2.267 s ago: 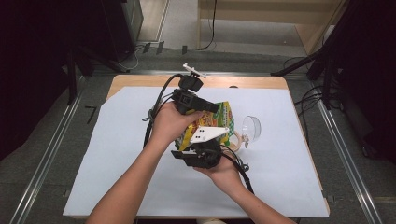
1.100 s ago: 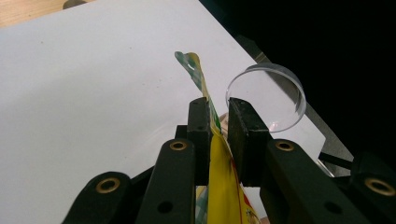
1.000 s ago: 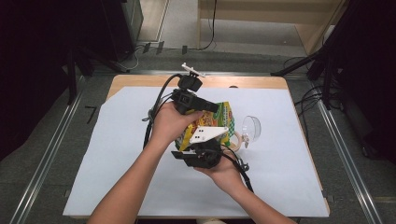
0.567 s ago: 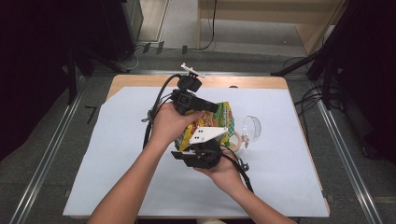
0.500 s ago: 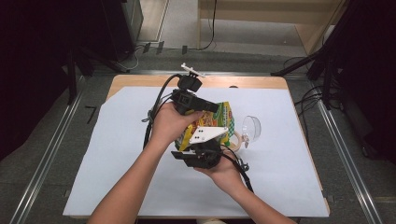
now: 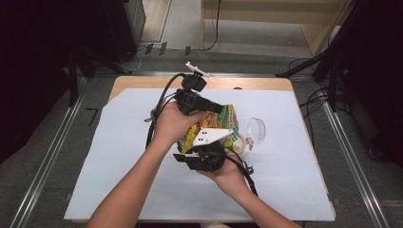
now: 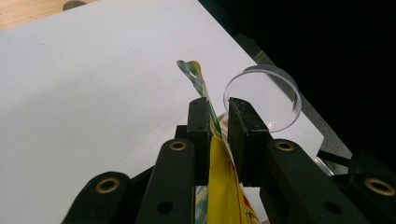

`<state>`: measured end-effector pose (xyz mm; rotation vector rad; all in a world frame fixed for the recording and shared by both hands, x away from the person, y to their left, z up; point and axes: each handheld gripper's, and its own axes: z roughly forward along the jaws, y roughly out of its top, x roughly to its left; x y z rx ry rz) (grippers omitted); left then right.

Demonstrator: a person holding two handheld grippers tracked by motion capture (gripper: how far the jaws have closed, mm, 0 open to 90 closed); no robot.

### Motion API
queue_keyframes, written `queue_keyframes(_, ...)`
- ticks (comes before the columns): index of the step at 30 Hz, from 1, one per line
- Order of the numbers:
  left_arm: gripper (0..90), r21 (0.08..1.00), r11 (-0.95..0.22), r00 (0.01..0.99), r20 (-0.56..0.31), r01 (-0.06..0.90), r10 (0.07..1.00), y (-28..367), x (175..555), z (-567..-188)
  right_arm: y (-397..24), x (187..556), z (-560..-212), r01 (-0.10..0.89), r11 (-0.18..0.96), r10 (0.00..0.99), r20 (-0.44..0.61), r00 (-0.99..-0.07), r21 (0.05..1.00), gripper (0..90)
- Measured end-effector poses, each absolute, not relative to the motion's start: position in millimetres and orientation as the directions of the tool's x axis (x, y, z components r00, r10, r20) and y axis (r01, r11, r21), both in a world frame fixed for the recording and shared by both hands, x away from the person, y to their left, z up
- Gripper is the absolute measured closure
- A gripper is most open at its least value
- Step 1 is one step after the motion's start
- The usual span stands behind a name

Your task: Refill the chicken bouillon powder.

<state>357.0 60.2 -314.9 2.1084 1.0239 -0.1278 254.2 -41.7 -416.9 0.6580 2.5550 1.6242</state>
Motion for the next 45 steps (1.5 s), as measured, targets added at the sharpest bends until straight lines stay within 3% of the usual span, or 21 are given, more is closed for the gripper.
queue_keyframes(21, 79.6, 0.623, -0.361, 0.685, -0.417, 0.694, 0.597, 79.1, 341.7, -328.3, -31.4, 242.9, -434.1, 0.248, 0.406, 0.367, 0.091, -0.926, 0.879, 65.8)
queue_keyframes(30, 80.5, 0.644, -0.351, 0.697, -0.417, 0.68, 0.583, 86.6, 335.4, -332.2, -33.1, 242.0, -440.7, 0.283, 0.378, 0.355, 0.145, -0.924, 0.881, 62.2)
queue_keyframes(45, 83.4, 0.671, -0.343, 0.719, -0.421, 0.657, 0.553, 103.4, 321.7, -340.9, -30.2, 238.5, -456.9, 0.28, 0.408, 0.337, 0.142, -0.931, 0.869, 57.8)
